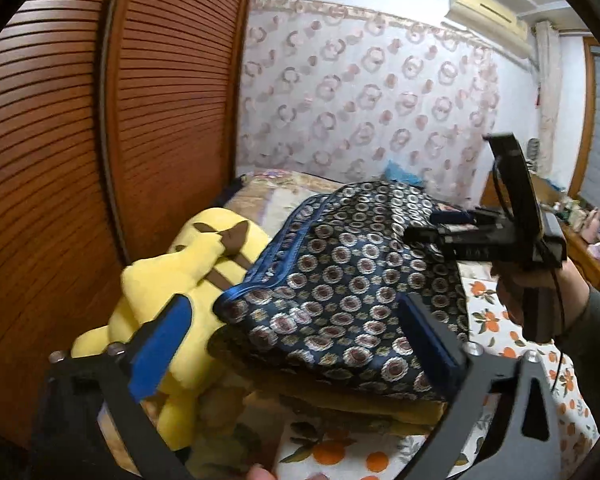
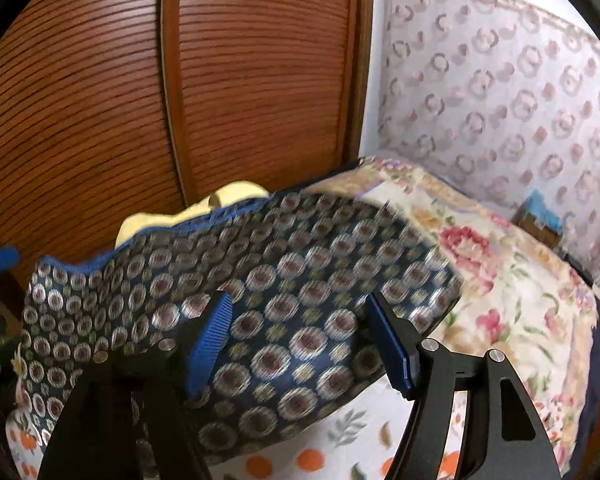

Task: Fold small clothes
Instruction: 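Lower the robe onto the bed beside the plush toy and open both grippers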

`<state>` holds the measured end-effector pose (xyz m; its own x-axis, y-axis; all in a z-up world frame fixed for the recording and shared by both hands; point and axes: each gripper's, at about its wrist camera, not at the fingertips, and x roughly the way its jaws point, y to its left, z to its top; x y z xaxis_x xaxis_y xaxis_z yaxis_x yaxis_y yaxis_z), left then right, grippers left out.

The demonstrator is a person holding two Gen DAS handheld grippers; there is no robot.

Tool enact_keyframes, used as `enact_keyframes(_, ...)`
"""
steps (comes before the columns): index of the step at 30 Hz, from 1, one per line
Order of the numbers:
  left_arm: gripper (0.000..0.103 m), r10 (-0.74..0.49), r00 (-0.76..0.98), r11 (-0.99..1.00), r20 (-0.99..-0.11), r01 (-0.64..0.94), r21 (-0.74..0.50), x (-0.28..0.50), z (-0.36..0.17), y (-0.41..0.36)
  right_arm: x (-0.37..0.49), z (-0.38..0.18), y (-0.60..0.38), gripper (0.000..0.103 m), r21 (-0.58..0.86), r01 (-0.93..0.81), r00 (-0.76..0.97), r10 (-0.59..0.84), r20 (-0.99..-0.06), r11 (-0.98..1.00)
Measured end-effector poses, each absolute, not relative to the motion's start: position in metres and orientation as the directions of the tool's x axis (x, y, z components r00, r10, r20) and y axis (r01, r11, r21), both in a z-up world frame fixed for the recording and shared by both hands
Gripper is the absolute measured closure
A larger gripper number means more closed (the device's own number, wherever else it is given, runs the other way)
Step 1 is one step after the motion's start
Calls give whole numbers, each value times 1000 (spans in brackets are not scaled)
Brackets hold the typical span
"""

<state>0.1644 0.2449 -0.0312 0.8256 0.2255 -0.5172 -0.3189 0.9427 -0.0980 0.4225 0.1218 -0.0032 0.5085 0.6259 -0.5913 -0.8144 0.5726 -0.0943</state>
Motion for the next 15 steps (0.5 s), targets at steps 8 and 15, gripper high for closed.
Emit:
enact_keyframes(8,0,257,818,944,-515,-327,-49,149,-24,235,400,-1,115,32,-81,-808,512,627,-587,584)
enact_keyframes(15,0,266,822,947,-504,-320,-22,131,-18,217,350,9,86,30,-65,-795,531,640,-556,603)
